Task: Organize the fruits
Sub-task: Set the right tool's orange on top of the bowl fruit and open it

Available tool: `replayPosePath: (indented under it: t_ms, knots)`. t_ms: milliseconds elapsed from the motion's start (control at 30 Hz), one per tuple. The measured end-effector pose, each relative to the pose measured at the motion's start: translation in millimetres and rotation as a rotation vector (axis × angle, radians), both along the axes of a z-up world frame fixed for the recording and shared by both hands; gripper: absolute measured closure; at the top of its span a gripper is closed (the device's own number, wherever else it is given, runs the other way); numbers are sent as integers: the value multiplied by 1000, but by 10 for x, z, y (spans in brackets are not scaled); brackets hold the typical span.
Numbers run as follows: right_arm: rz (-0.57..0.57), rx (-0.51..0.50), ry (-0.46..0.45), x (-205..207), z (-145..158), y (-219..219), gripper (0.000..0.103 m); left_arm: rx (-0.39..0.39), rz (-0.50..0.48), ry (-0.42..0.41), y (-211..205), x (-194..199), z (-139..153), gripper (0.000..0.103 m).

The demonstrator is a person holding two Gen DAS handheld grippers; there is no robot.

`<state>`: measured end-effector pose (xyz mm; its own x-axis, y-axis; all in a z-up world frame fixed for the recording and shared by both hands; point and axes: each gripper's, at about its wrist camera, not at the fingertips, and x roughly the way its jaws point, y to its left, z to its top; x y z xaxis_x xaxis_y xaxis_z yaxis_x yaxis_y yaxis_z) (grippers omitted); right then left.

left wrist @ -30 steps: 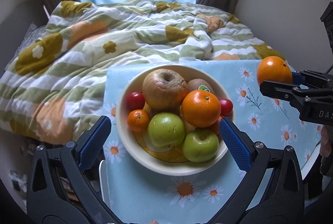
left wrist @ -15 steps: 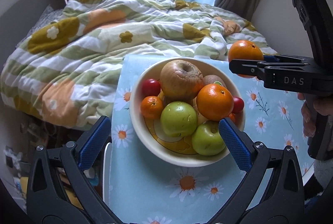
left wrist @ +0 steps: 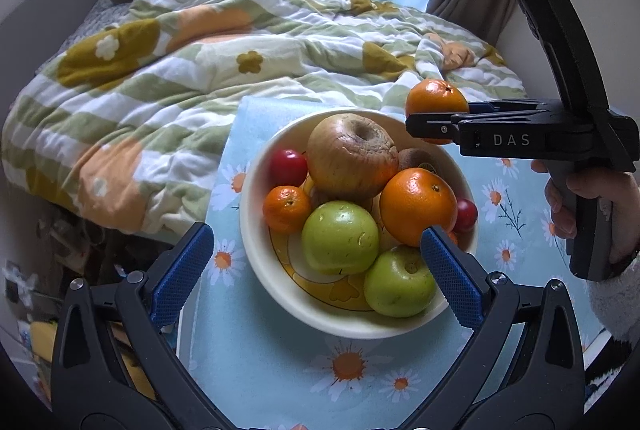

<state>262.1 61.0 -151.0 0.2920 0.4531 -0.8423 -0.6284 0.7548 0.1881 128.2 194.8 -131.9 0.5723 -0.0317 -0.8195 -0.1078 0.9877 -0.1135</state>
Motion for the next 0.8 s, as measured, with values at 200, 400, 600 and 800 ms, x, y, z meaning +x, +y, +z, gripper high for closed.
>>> replayPosePath:
  t_ms: [200, 400, 600, 800]
  knots:
    - [40, 7, 45, 30, -124, 1, 47, -3, -3, 2, -16, 17, -5, 0]
    - [24, 65, 47, 7, -70, -70, 17, -14, -11, -1, -16, -13, -23, 0]
    - [0, 56, 19, -82, -25, -74, 17, -11, -41, -13, -43, -88, 13, 0]
    - [-44, 64, -32, -276, 184, -154, 17, 1, -84, -36, -67, -215, 134, 0]
